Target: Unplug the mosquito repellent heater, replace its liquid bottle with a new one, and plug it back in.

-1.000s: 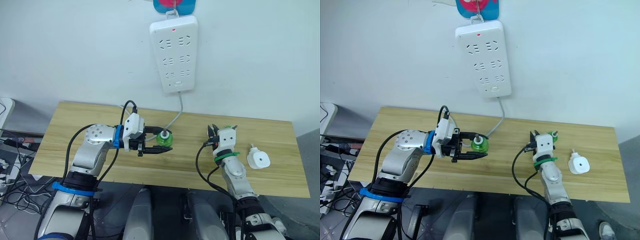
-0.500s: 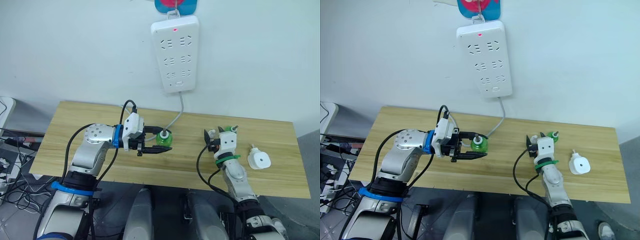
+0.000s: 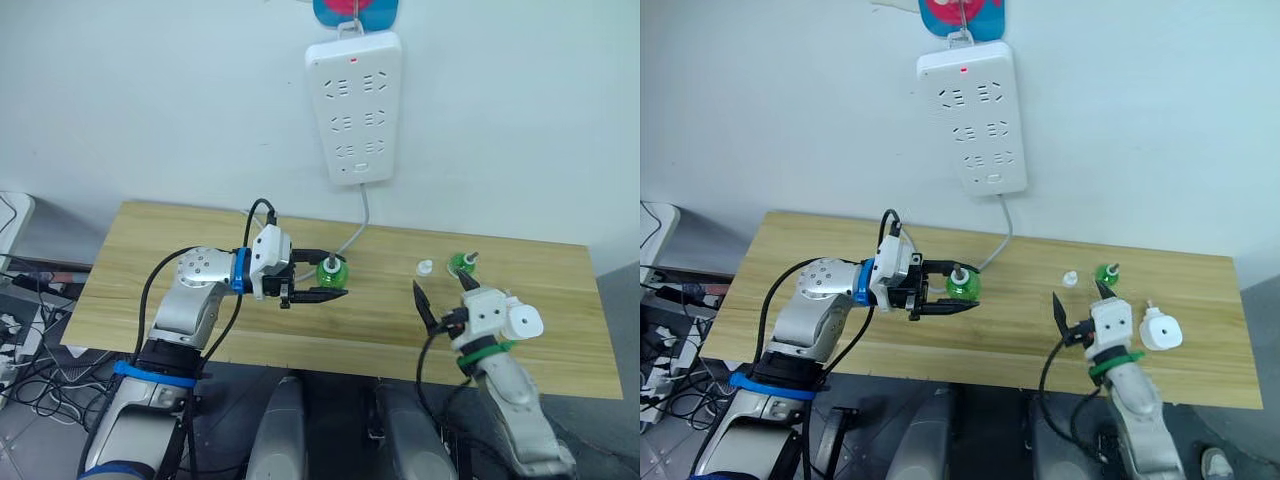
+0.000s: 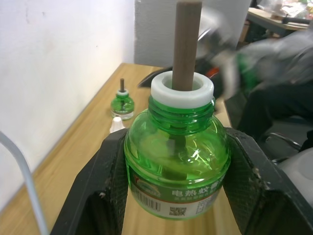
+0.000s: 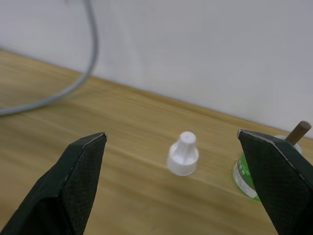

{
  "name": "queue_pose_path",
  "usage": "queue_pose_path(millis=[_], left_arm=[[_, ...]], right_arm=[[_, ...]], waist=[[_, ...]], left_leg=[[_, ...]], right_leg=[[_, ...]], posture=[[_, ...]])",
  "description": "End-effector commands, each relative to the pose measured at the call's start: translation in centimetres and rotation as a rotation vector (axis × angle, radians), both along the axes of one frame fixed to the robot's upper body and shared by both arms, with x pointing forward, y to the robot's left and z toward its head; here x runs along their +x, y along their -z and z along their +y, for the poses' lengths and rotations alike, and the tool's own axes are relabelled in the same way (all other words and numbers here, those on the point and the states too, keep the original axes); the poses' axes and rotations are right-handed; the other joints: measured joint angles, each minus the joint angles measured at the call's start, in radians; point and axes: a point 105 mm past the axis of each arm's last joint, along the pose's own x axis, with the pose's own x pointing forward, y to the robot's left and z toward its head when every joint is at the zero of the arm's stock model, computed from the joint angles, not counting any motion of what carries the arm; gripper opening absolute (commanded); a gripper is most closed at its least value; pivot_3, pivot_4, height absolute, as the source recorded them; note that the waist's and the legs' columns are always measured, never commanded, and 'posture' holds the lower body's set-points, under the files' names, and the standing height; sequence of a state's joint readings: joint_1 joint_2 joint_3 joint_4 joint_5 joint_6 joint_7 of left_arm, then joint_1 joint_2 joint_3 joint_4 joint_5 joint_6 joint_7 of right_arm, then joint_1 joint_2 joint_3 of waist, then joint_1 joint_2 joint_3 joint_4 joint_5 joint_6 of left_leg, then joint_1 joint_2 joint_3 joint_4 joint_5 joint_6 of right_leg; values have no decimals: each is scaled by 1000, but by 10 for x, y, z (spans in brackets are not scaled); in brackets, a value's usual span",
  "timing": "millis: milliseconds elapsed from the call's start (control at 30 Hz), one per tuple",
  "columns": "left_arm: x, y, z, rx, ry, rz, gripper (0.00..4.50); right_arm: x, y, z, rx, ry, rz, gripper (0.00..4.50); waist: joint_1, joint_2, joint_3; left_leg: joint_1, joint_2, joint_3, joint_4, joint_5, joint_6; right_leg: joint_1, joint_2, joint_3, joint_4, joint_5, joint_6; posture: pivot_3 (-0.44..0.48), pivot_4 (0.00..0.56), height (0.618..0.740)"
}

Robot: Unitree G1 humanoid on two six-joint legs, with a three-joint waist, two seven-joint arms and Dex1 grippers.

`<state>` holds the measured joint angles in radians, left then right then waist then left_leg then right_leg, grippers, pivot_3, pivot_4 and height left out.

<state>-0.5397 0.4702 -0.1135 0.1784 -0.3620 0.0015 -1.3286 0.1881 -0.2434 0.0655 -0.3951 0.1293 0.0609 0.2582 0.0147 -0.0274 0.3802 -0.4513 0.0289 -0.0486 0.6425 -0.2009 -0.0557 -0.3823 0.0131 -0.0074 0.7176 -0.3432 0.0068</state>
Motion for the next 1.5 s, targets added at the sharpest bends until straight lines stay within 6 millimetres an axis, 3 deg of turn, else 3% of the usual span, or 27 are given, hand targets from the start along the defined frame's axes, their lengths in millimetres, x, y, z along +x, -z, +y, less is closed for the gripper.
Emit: queue_pose_path(millis=[33, 167, 267, 700, 900, 1000, 1267, 1300, 1500], left_arm=[[8, -9, -5, -27, -28, -65, 2273], [9, -10, -15, -48, -26, -69, 2273], [9, -9, -21, -57, -19, -72, 2273], [10, -11, -33, -69, -17, -101, 2273], [9, -12, -35, -72, -4, -96, 2273], [8, -12, -34, -71, 5, -91, 2273], [7, -11, -35, -69, 15, -91, 2273], [7, -11, -35, -69, 15, -91, 2273], [5, -8, -34, -61, 25, -92, 2273]], right_arm=[[-28, -39, 34, 69, -149, 2, 4476], [-43, -72, 63, 145, -181, -5, 4476], [-41, -88, 83, 182, -176, -28, 4476], [-24, -91, 112, 207, -130, -18, 4476], [-16, -88, 111, 210, -124, -15, 4476], [-13, -88, 109, 210, -122, -24, 3911], [-12, -89, 113, 219, -144, -37, 1011], [-12, -89, 114, 220, -146, -36, 836], [-12, -91, 112, 225, -156, -47, 837]], waist=[[-1, 0, 0], [-11, 0, -1], [-17, -1, -1], [-23, -1, -1], [-23, -1, -1], [-23, -1, -1], [-23, -1, -1], [-23, -1, -1], [-23, -1, -2]], left_leg=[[0, 0, 0, 0, 0, 0], [0, 0, -1, 0, 0, 0], [-1, 0, -1, 0, 0, 0], [-1, 0, -1, 1, 0, 0], [-1, 0, -1, 0, 0, 0], [-1, 0, -1, 1, 0, 0], [-1, 0, -1, 1, 0, 0], [-1, 0, -1, 1, 0, 0], [-1, 0, -1, 1, 0, 0]], right_leg=[[0, 0, 0, 0, 0, 0], [0, 0, -1, 0, 0, 0], [0, 0, -1, 0, 0, 0], [-1, 0, -2, -1, 0, 0], [-2, 0, -2, 0, 0, 0], [-2, 0, -2, 0, 0, 0], [-2, 0, -2, 0, 0, 0], [-2, 0, -2, 0, 0, 0], [-2, 0, -2, 1, 0, 0]], posture=[[52, 365, 740], [36, 355, 740], [19, 355, 740], [15, 355, 740], [23, 358, 740], [23, 358, 740], [31, 350, 740], [31, 350, 740], [29, 342, 740]])
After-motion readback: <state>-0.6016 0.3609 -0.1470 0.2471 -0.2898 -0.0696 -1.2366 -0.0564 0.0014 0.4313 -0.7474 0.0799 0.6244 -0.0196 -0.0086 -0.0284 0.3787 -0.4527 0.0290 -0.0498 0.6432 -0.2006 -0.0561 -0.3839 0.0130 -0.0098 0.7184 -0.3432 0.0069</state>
